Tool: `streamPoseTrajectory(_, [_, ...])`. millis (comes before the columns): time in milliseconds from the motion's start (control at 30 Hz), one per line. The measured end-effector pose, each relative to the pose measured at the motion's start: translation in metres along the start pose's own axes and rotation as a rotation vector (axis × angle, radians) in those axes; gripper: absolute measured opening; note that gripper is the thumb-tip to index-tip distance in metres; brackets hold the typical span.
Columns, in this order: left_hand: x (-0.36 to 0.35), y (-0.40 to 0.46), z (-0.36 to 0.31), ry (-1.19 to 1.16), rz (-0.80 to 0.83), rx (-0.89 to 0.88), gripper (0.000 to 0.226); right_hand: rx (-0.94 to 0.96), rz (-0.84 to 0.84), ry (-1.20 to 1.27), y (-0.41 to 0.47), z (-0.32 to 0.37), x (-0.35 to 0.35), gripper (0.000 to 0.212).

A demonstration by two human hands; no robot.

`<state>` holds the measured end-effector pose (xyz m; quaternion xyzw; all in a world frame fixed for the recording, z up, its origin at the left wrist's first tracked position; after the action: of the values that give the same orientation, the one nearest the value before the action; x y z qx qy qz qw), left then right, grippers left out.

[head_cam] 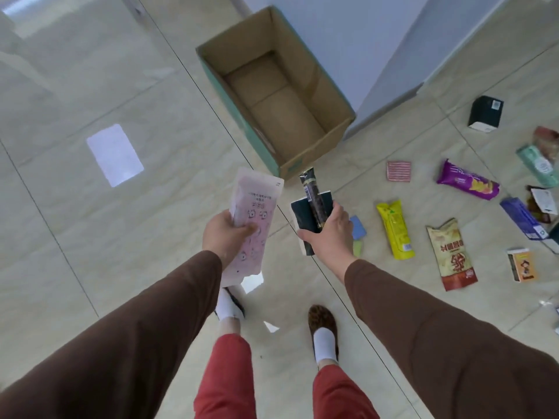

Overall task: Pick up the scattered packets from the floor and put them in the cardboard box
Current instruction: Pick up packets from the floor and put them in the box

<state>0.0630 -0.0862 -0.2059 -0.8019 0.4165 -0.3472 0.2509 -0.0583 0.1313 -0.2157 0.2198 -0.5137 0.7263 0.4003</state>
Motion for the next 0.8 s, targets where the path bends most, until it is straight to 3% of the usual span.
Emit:
streamPoseTrajectory(367, [0.1, 0.146, -0.084, 0.174, 0.084, -0.056, 0.026, -0.1, -0.071, 0.132, 0.073, 0.134, -0.024, 0.102])
streamPoseTrajectory(667, [0.079, 0.266, -0.188, 0.238, 0.222, -0.109, 0.026, -0.262, -0.123, 0.243, 0.169, 0.173, -0.005, 0.103])
streamPoseTrajectory(800, [0.056, 0.321, -0.231, 0.305, 0.262, -0.162, 0.038, -0.304, -0.132, 0.318, 0.21, 0.184, -0.001, 0.104])
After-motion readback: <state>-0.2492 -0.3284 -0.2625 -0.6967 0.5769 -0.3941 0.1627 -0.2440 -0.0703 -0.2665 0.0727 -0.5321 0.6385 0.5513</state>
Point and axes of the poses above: each hand's wrist, its own y-axis towards the middle knuckle, its own x-axis out of the back of the hand, z = x × y, the point moved 7 cm from there along y, towards the middle knuckle, and after that the axes turned 8 degrees about -y, right-handed, at the moved point
